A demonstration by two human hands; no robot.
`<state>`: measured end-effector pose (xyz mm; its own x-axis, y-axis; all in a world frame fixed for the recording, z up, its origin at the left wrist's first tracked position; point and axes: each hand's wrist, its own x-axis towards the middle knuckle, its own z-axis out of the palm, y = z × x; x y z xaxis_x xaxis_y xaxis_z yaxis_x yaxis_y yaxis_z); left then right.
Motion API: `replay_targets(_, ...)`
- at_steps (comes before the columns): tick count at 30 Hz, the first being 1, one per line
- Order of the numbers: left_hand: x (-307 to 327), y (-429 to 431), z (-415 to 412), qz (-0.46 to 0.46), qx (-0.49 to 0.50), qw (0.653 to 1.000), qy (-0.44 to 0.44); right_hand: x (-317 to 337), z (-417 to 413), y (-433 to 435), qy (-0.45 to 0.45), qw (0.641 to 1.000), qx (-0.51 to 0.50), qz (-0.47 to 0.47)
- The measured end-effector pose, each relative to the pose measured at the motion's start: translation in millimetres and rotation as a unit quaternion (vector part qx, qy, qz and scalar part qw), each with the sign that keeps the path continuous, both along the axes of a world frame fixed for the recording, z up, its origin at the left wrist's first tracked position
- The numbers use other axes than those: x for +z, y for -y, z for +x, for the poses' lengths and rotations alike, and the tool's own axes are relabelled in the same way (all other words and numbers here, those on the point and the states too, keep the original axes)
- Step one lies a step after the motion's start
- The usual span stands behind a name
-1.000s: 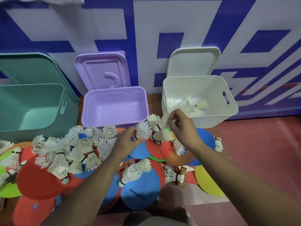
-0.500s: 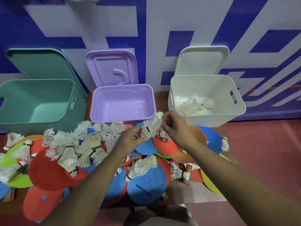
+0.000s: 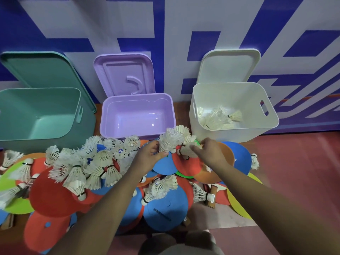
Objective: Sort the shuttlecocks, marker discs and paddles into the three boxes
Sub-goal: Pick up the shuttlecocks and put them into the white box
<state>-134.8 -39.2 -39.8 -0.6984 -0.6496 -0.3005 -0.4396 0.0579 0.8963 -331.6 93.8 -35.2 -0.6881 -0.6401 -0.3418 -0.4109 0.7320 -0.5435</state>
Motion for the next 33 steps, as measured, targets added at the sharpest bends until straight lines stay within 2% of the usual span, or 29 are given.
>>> replay_targets(2,-5.1,1.5,2.4,-0.001,0.004,1.000,0.005,-17.6,0.8,-1.9,0.006,0.998,0.032,0.053)
replay_targets(4,-10.7,2.3,4.8,0.001,-0.001,1.000,0.011,-28.4,3.3,0.3,-0.002,0.998,0.051,0.041)
replay_targets(8,-14.2,1.9,7.3,0.008,0.000,1.000,0.018,-19.8,10.1,4.2,-0.039,0.996,0.080,-0.021)
replay_targets(13,-8.7,0.7,4.4,0.007,0.015,1.000,0.008,35.9,1.9,0.6,-0.029,0.987,0.106,-0.117)
replay_targets(19,-0.4,-1.5,-0.8,0.012,0.027,1.000,0.003,86.7,-12.2,5.1,-0.063,0.970,0.040,-0.233)
replay_targets(24,12.0,-8.0,-2.7,0.015,0.019,1.000,0.003,85.9,4.5,11.6,-0.067,0.964,0.181,-0.182)
replay_targets(28,16.4,-10.2,5.9,-0.002,-0.001,1.000,0.001,77.8,20.5,16.9,-0.081,0.944,0.271,-0.172)
replay_targets(30,15.2,-11.0,13.8,-0.002,0.009,1.000,0.002,75.7,23.8,20.5,-0.096,0.939,0.273,-0.187)
replay_targets(33,11.5,-12.7,25.1,-0.001,0.023,1.000,0.010,76.8,27.7,23.0,-0.059,0.942,0.246,-0.219)
